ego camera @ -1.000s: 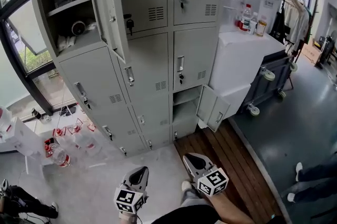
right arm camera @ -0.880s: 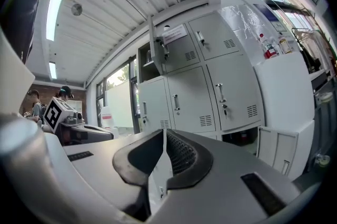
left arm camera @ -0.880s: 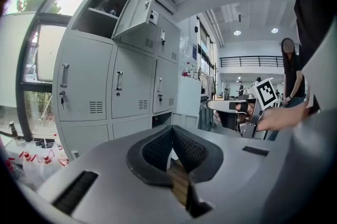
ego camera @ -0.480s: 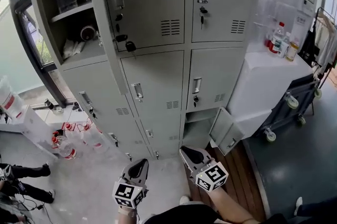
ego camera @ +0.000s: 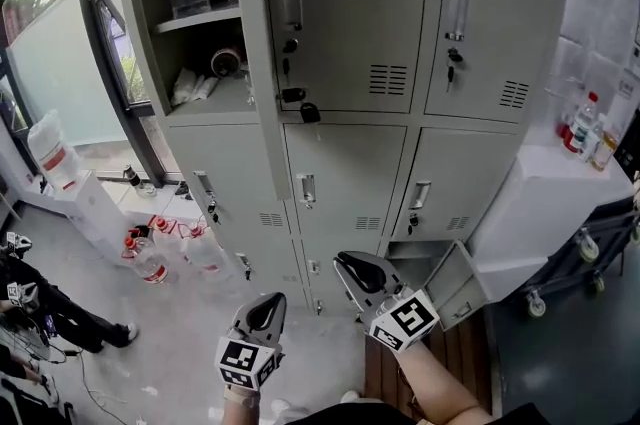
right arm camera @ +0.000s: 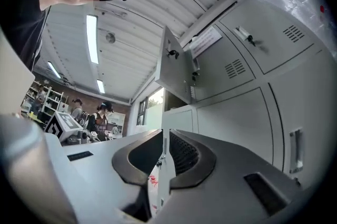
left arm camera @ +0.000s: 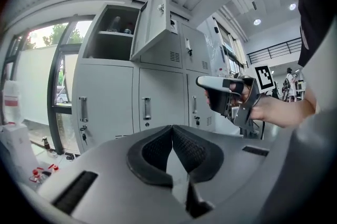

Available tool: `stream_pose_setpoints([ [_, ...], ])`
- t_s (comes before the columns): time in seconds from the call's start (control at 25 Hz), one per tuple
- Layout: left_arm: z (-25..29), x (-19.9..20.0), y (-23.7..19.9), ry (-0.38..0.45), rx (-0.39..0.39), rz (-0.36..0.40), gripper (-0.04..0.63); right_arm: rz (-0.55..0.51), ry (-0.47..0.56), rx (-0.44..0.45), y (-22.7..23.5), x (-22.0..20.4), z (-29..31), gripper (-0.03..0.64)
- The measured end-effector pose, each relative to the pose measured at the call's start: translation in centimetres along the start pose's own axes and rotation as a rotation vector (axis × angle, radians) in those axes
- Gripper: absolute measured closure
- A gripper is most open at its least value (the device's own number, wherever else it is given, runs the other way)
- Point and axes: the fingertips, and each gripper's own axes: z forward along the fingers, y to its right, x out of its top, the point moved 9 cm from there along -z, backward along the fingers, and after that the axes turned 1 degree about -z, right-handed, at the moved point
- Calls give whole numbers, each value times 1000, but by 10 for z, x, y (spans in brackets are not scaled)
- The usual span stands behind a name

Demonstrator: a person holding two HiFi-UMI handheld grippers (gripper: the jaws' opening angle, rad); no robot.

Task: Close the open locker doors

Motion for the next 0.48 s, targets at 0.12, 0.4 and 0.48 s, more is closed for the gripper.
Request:
stream_pose_setpoints([
  [0.12, -7, 9, -15, 11, 21, 16, 575, -40, 56, 31, -1, 24, 27, 568],
  [0.4, -23, 22, -45, 28, 44, 1, 575, -114, 127, 67, -7, 62, 74, 481],
  [0.48, -27, 25, -52, 35, 51, 1, 575, -133, 141, 65, -9, 70, 85, 445],
])
